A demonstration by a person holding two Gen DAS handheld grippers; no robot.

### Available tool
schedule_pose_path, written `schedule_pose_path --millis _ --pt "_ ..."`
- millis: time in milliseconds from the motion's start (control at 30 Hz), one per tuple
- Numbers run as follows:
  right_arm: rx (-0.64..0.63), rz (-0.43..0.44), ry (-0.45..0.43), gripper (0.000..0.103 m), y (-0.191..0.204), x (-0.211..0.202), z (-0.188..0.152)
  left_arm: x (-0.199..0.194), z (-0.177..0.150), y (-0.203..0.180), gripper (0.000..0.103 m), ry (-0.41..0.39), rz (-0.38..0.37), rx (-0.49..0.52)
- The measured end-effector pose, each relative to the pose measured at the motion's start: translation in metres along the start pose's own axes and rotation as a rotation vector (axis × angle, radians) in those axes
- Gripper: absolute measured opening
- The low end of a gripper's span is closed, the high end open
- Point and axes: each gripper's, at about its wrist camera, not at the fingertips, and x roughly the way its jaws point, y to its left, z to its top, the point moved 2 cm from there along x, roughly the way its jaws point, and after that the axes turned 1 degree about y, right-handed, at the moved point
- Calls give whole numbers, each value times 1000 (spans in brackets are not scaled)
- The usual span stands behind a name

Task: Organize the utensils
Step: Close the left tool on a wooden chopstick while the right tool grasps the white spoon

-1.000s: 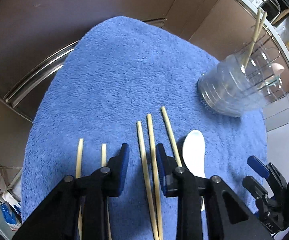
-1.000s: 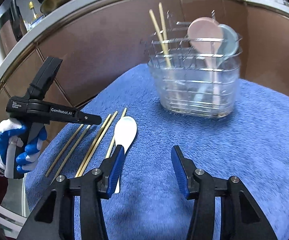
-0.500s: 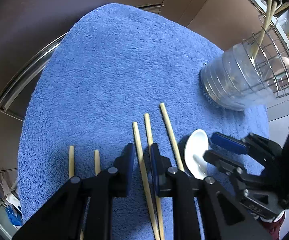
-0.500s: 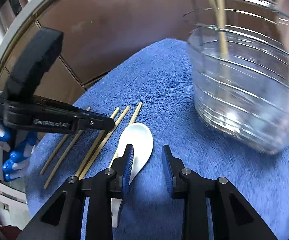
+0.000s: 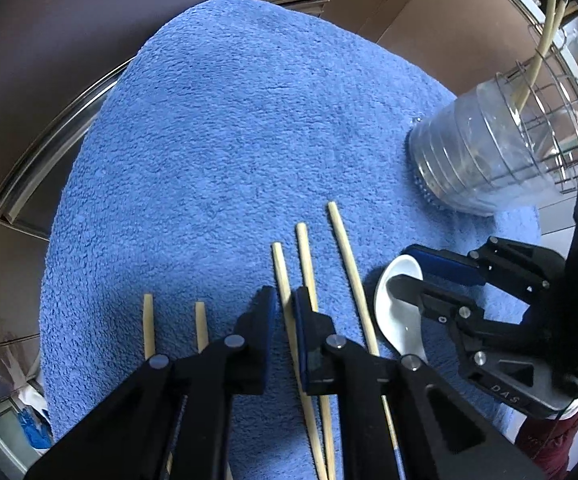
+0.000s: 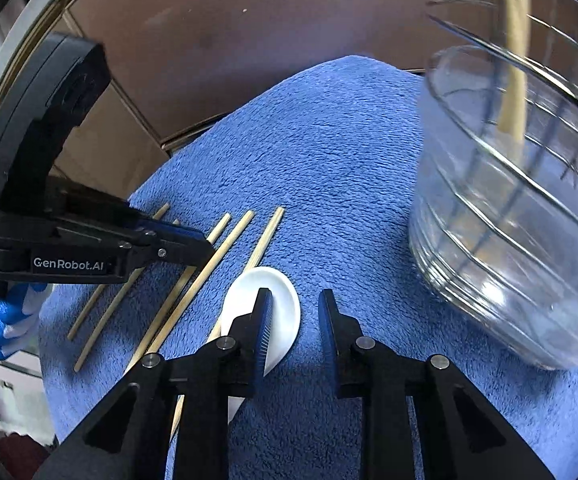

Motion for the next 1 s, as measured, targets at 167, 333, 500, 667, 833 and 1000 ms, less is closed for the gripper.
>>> schedule_pose_path --millis 167,333,500,667,833,1000 --pt "-52 -24 26 14 11 9 2 1 -1 -10 8 -12 44 7" --pt "-60 -25 43 11 13 7 2 2 -5 -15 7 -33 50 -18" --pt "-54 -55 27 13 11 -1 2 2 -8 -12 7 -36 37 -31" --pt "-44 -69 26 19 1 -9 -2 3 -9 -10 7 -37 35 -27" --pt "-49 -52 36 26 1 -1 0 -2 -12 0 7 -36 26 -27" --pt "-56 -34 40 14 7 5 1 -1 -13 -1 7 -43 31 -27"
